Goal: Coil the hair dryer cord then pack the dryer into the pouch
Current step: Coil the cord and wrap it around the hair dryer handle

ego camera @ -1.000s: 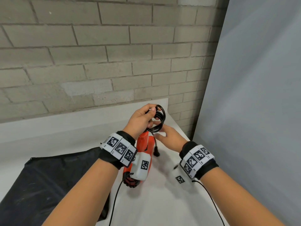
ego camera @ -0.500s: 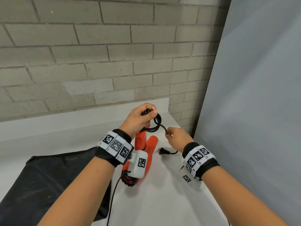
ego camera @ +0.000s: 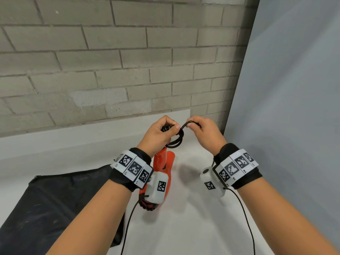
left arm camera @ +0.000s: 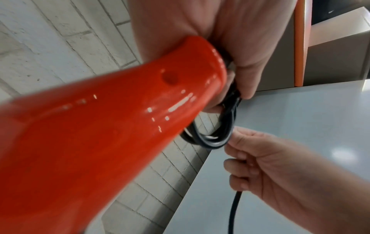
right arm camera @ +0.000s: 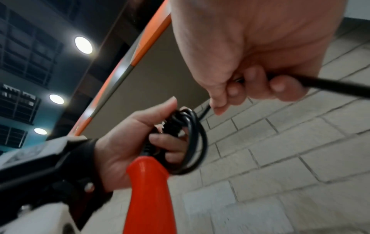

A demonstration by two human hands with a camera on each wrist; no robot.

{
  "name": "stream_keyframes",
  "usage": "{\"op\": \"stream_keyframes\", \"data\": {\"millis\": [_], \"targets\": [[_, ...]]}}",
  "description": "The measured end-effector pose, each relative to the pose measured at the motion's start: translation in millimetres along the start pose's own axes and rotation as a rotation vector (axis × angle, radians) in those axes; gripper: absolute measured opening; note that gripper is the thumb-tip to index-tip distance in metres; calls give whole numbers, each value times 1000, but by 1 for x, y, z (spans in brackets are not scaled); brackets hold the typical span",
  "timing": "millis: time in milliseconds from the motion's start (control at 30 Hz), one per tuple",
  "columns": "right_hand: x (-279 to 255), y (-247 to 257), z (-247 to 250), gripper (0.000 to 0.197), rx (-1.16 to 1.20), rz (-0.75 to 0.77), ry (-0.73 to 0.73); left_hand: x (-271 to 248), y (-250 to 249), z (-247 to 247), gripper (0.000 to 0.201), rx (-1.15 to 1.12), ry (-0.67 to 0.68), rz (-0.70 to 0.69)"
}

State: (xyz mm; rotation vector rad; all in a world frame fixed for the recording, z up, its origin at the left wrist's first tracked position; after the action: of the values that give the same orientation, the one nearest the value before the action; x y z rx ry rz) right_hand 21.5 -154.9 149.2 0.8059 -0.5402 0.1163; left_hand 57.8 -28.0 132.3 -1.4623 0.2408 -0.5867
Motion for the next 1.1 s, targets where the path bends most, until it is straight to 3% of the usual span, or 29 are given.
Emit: {"op": "stream_keyframes", "data": {"millis": [133,300,467,633,900,1000,1100], "targets": [[0,9,10,20,-42,17,-57,3,2,-1,13,141,0,22],[-1,18,13,21,-163,61,-41,3,2,-9,19,212,128,58],[-5,11,16,15,-7,69,-37,4,-1,-4,16,139,28,29],[-25,-51,-6,16,-59,-132,91,7,3,5,21,5,-90,53],[-72,-140,-59,7,-187,-428,401,7,3,15,22,6,-131,57],[-72,-141,-57,14,-116,-483,326,7,5,21,24,11,-145,58],[-55,-114,-41,24,95,-436,87,8,5,23,24,18,-160,60]]}}
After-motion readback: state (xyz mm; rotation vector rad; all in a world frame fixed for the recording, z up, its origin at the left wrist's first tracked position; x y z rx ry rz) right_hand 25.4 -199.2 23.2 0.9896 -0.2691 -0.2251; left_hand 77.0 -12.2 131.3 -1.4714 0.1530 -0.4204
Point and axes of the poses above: each hand's wrist, its own x-axis towards the middle knuckle, its own z-axis out of the back of the hand, y = z × x, the point moved 8 cm from there along x, towards the middle knuckle, and after that the axes turned 4 degrees about z, right-handed, at the moved point
